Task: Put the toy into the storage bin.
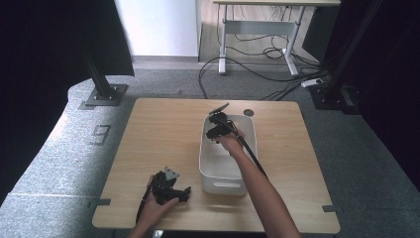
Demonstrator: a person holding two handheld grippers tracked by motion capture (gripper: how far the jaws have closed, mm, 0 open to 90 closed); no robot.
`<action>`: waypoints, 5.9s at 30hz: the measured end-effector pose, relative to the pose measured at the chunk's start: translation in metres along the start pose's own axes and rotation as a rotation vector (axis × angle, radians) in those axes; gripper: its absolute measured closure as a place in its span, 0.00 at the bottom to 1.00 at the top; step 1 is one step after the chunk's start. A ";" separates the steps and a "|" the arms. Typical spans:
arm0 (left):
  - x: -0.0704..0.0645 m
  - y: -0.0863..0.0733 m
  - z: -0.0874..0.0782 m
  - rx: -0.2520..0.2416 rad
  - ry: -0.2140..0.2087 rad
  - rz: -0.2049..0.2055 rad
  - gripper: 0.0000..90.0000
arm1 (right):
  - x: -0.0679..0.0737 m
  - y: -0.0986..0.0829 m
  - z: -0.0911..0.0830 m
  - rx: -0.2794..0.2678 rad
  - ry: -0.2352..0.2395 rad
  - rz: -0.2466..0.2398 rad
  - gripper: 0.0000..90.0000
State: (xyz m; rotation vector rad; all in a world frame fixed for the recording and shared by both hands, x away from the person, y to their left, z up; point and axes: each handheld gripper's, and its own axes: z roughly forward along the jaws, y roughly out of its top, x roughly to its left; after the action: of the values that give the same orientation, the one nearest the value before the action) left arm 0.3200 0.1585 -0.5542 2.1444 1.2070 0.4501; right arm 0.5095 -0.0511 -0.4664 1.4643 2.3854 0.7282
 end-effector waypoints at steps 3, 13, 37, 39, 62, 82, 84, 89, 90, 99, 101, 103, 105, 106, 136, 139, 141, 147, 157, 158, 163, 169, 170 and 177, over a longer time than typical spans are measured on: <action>0.000 0.000 0.000 0.000 0.000 0.000 0.02 | 0.000 -0.001 0.002 0.013 0.005 0.001 0.56; 0.000 0.000 0.000 0.000 -0.001 0.002 0.02 | 0.000 -0.005 0.013 0.060 0.017 0.004 0.56; 0.001 0.001 0.001 -0.001 -0.007 0.008 0.01 | 0.002 -0.011 0.035 0.157 -0.004 -0.029 0.55; 0.001 0.001 0.001 -0.001 -0.006 0.008 0.01 | 0.003 -0.012 0.035 0.157 -0.014 -0.037 0.55; 0.000 0.001 0.001 -0.001 -0.006 0.008 0.01 | 0.005 -0.008 0.016 0.173 0.003 -0.050 0.47; 0.000 0.001 0.001 -0.001 -0.007 0.007 0.01 | 0.002 -0.016 0.018 0.254 0.098 0.052 0.52; 0.000 0.001 0.001 -0.001 -0.007 0.007 0.01 | 0.002 -0.016 0.018 0.259 0.092 0.046 0.52; 0.000 0.001 0.001 -0.001 -0.006 0.008 0.01 | 0.002 -0.015 0.013 0.243 0.079 0.025 0.48; 0.001 0.001 0.001 -0.001 -0.005 0.010 0.01 | 0.003 -0.014 0.010 0.235 0.079 0.021 0.48; 0.001 0.001 0.001 0.001 -0.007 0.009 0.01 | 0.004 -0.013 -0.032 0.082 0.091 -0.036 0.45; 0.001 0.001 0.001 0.000 -0.006 0.008 0.01 | 0.004 -0.014 -0.045 0.046 0.095 -0.053 0.45; 0.001 0.001 0.001 0.001 -0.007 0.008 0.01 | 0.004 -0.016 -0.057 0.013 0.108 -0.061 0.44; 0.001 0.001 0.001 0.001 -0.007 0.008 0.01 | 0.003 -0.018 -0.067 -0.012 0.116 -0.074 0.44; 0.001 0.001 0.001 0.001 -0.007 0.008 0.01 | 0.003 -0.019 -0.070 -0.021 0.117 -0.077 0.44; 0.001 0.001 0.001 0.001 -0.007 0.008 0.01 | -0.035 -0.072 -0.150 -0.256 0.153 -0.101 0.44; 0.001 0.001 0.001 0.002 -0.007 0.008 0.01 | -0.041 -0.079 -0.155 -0.280 0.158 -0.094 0.44; 0.001 0.001 0.001 0.002 -0.007 0.007 0.01 | -0.045 -0.084 -0.159 -0.294 0.160 -0.092 0.44; 0.001 0.001 0.001 0.002 -0.006 0.006 0.01 | -0.054 -0.098 -0.169 -0.338 0.167 -0.082 0.44; 0.001 0.001 0.001 0.002 -0.007 0.007 0.01 | -0.076 -0.125 -0.179 -0.401 0.169 -0.045 0.44; 0.001 0.001 0.001 0.002 -0.006 0.008 0.01 | -0.078 -0.128 -0.179 -0.404 0.170 -0.042 0.44; 0.001 0.001 0.001 0.002 -0.007 0.006 0.01 | -0.093 -0.143 -0.182 -0.432 0.177 -0.012 0.44; 0.001 0.001 0.001 0.002 -0.007 0.006 0.01 | -0.106 -0.163 -0.180 -0.460 0.178 0.008 0.44; 0.001 0.001 0.001 0.002 -0.007 0.006 0.01 | -0.108 -0.167 -0.178 -0.462 0.177 0.014 0.44; 0.000 0.001 0.001 0.000 -0.006 0.006 0.01 | -0.117 -0.189 -0.167 -0.465 0.154 0.039 0.44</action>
State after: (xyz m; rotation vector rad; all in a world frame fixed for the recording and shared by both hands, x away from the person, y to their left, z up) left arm 0.3217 0.1580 -0.5544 2.1484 1.1976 0.4455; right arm 0.3445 -0.2720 -0.4318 1.2942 2.0933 1.3400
